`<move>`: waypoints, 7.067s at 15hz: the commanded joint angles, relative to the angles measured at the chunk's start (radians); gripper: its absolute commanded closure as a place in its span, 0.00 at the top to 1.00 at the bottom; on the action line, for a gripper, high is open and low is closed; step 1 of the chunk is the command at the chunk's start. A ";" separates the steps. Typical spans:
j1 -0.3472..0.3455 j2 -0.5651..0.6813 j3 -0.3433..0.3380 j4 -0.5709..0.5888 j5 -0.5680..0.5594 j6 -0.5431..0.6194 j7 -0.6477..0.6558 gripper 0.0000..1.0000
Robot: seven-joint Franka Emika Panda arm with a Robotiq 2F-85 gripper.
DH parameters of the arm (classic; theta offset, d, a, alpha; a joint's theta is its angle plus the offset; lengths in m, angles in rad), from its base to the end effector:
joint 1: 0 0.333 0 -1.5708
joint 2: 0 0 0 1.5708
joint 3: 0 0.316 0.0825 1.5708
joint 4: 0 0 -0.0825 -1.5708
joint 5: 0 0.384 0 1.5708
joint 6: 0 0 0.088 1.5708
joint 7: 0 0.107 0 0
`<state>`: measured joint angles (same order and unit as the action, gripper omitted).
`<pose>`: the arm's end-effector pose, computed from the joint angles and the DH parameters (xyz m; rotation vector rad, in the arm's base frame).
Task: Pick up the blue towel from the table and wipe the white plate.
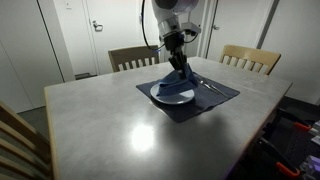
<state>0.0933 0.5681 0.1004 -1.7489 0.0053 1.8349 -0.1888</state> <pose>0.5954 0.1137 0.2208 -2.9406 -0.5615 0.7320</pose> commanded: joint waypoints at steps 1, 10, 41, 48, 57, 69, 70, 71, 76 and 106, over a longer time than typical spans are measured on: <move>-0.002 0.056 0.007 0.079 -0.025 0.001 -0.047 0.02; -0.003 0.152 -0.015 0.156 -0.043 0.227 -0.030 0.02; 0.027 0.160 0.019 0.208 -0.090 -0.125 -0.054 0.02; 0.000 0.166 -0.010 0.198 -0.047 0.146 0.046 0.02; 0.047 0.117 -0.101 0.076 -0.116 0.137 0.297 0.02; -0.083 0.010 -0.076 0.000 0.036 0.036 0.167 0.02; -0.096 -0.011 -0.080 -0.019 0.054 0.056 0.175 0.02; -0.107 -0.029 -0.083 -0.035 0.073 0.075 0.184 0.02; -0.122 -0.065 -0.105 -0.098 0.147 0.298 0.262 0.02; -0.067 -0.183 -0.160 -0.334 -0.017 0.511 0.376 1.00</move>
<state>0.0208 0.4829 -0.0549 -1.9956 0.0050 2.3534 0.1944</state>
